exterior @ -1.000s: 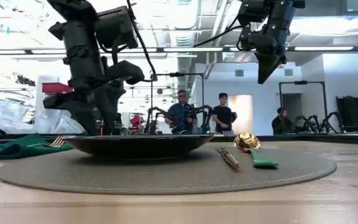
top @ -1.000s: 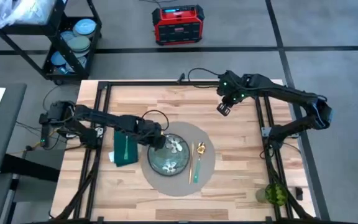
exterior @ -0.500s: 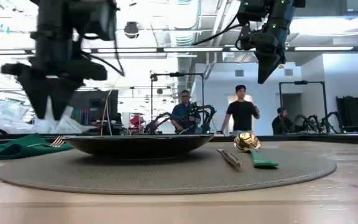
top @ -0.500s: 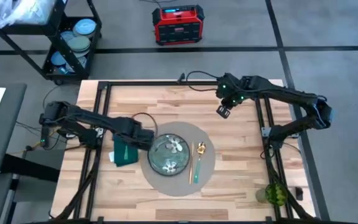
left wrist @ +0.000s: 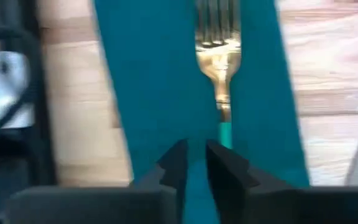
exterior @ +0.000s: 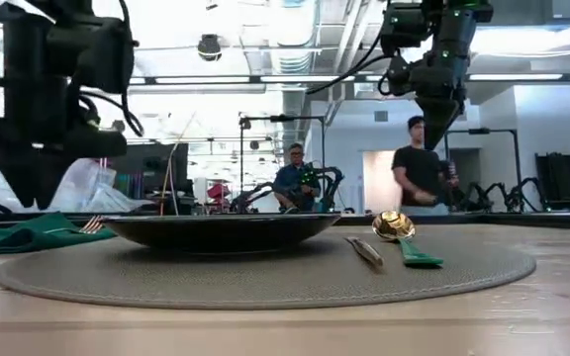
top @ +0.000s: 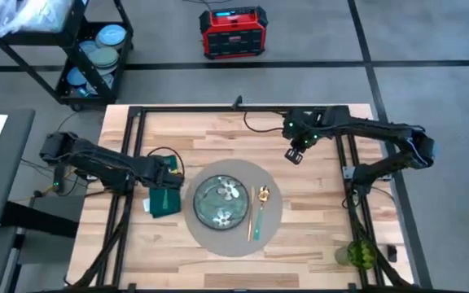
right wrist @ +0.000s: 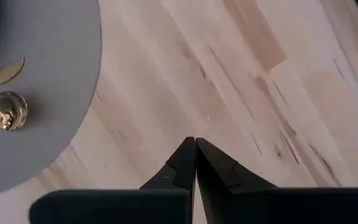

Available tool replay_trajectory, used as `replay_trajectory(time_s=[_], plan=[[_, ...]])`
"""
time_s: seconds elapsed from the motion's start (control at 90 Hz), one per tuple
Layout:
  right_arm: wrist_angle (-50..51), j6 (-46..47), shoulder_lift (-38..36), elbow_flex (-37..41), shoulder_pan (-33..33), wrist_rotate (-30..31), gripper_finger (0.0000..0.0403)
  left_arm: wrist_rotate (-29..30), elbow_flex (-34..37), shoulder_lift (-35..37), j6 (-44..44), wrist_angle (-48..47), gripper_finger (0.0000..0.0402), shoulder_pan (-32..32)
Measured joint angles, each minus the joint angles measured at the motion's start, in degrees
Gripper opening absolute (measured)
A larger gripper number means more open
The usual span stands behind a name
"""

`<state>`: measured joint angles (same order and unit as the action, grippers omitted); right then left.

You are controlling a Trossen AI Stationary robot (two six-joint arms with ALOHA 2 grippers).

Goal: Set table place
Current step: Adjust the green napkin

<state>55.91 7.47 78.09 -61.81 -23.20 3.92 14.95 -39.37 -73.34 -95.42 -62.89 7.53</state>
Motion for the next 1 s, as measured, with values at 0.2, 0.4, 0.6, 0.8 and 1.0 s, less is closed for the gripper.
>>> replay_trajectory(time_s=[0.2,0.4,0.6,0.8,1.0], plan=[[-0.5,0.1,0.0,0.3,0.0,0.1,0.0000,0.3,1.4,-1.6,1.8,3.4,0.0001,0.0],[-0.6,0.2,0.0,0.3,0.0,0.1,0.0000,0.2,1.5,-4.6,2.4,1.8,0.0000,0.0],[-0.5,0.2,0.0,0.3,0.0,0.1,0.0000,-2.6,1.4,-9.7,7.7,6.6,0.0000,0.0],[0.3,0.1,0.0,0.2,0.5,-1.0,0.0000,-3.9,0.6,-13.8,8.2,7.9,0.0000,2.4],[0.4,-0.3,0.0,0.2,1.3,-1.2,0.0000,-8.7,-1.9,-13.5,5.7,9.1,0.0000,6.2]])
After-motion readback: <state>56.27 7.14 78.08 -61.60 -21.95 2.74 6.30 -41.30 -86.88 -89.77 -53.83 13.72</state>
